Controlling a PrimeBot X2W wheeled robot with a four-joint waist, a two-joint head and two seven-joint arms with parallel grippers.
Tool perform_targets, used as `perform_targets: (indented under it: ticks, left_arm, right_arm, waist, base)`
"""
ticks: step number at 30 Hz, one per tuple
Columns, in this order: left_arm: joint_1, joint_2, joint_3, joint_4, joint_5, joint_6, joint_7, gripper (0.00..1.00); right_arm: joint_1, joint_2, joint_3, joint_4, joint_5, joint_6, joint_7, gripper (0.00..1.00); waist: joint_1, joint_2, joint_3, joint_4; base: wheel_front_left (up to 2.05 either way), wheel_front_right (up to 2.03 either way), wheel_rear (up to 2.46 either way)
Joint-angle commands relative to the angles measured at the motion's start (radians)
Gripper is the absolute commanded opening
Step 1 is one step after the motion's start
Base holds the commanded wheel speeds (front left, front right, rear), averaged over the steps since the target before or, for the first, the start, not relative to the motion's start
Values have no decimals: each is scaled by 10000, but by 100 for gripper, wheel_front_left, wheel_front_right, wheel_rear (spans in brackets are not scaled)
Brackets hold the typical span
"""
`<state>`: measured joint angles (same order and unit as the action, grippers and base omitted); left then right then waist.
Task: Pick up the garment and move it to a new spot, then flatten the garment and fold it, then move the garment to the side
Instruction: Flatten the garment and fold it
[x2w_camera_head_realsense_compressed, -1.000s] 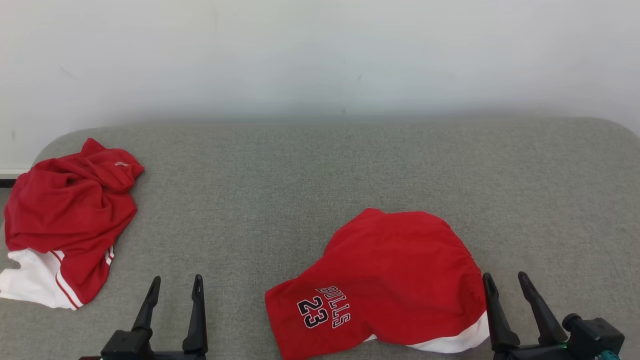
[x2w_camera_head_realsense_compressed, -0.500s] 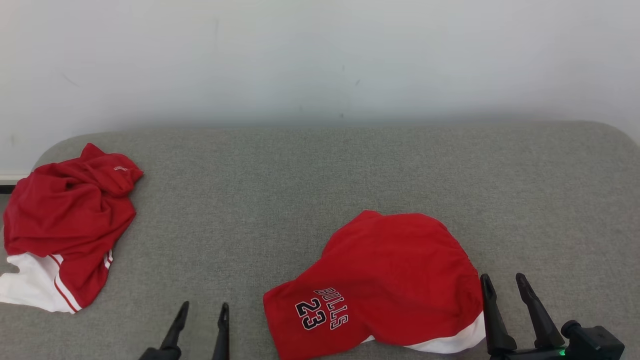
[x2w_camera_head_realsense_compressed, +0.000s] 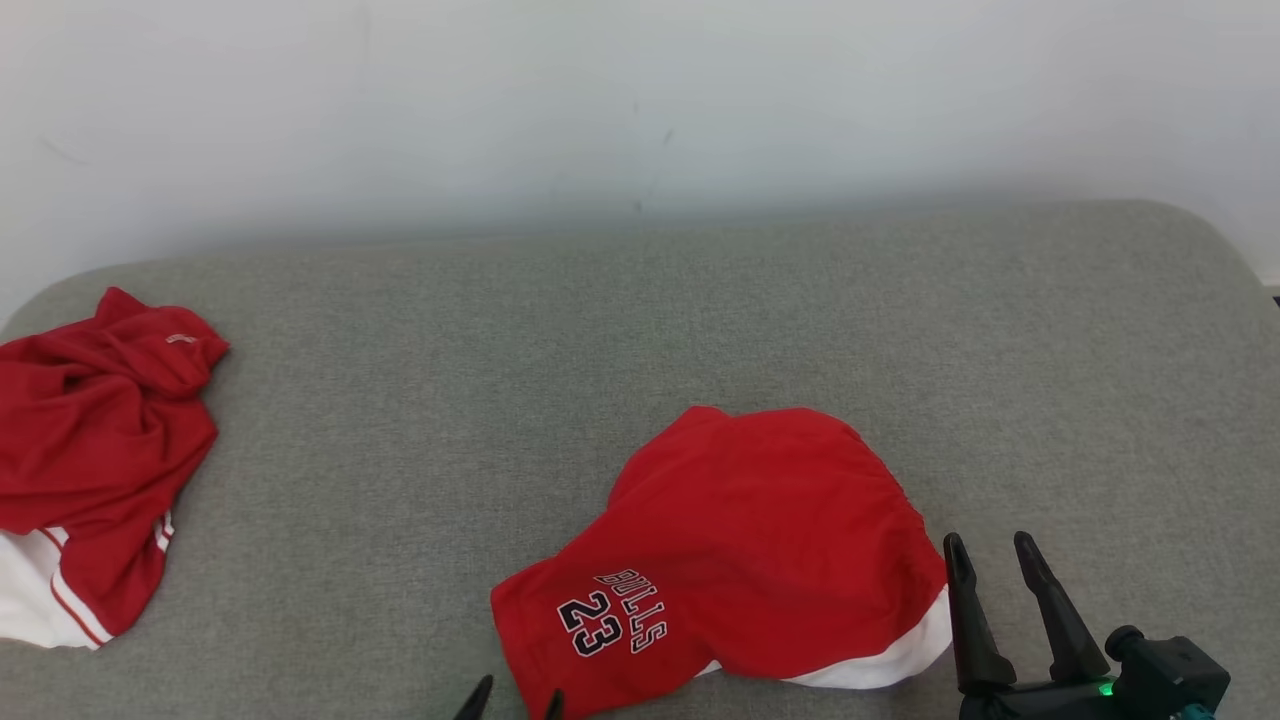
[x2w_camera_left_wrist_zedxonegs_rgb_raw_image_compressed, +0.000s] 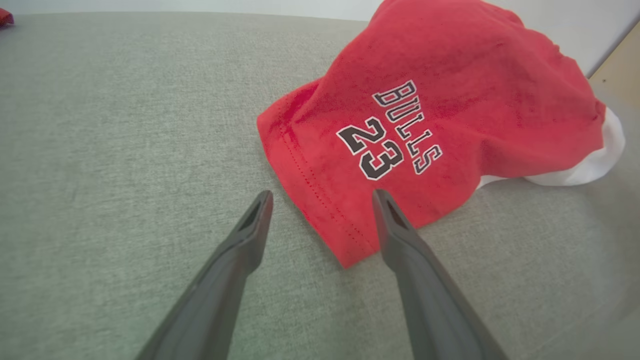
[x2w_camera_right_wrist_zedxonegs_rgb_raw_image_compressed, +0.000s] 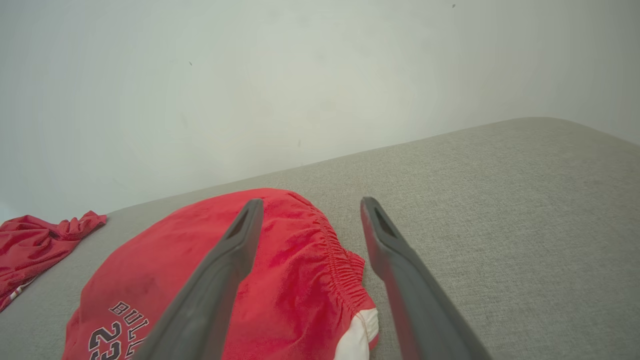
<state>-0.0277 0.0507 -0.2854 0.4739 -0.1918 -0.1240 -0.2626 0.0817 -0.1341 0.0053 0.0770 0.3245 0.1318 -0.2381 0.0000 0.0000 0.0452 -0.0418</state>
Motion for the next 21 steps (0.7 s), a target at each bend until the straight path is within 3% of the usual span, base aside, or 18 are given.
perform_targets:
  ticks: [1, 11, 12, 13, 14, 15, 21]
  left_arm:
    - [-143, 1, -132, 135, -174, -29, -34, 100]
    - [-662, 1, -785, 1059, -872, 78, -34, 98]
    - [-716, 3, -812, 1123, -893, 78, -34, 58]
    - [-776, 1, -846, 1189, -910, 80, -34, 39]
    - [-830, 0, -850, 1234, -944, 120, -34, 11]
    - [-875, 3, -847, 1278, -984, 151, -34, 0]
    - [-954, 1, -918, 1439, -1117, 120, -34, 0]
  right_arm:
    - [-94, 15, 14, 26, 76, -23, -49, 100]
    - [-255, 30, 38, 81, 71, -24, -152, 100]
    - [-248, 22, 22, 77, 64, -24, -162, 100]
    - [-249, 10, 12, 57, 54, -24, -177, 100]
    - [-243, 1, -7, 47, 51, -24, -185, 100]
    - [-225, -11, -28, 48, 44, -24, -183, 100]
    - [-185, -16, 6, 116, 54, -24, -184, 100]
  waist:
    - [0, 0, 123, -127]
    - [0, 0, 298, -377]
    - [0, 0, 301, -371]
    - [0, 0, 303, -359]
    - [0, 0, 300, -336]
    - [0, 0, 303, -300]
    - [0, 0, 248, -107]
  base:
    - [0, 0, 0]
    - [0, 0, 0]
    - [0, 0, 0]
    - [0, 0, 0]
    - [0, 0, 0]
    - [0, 0, 0]
    - [0, 0, 0]
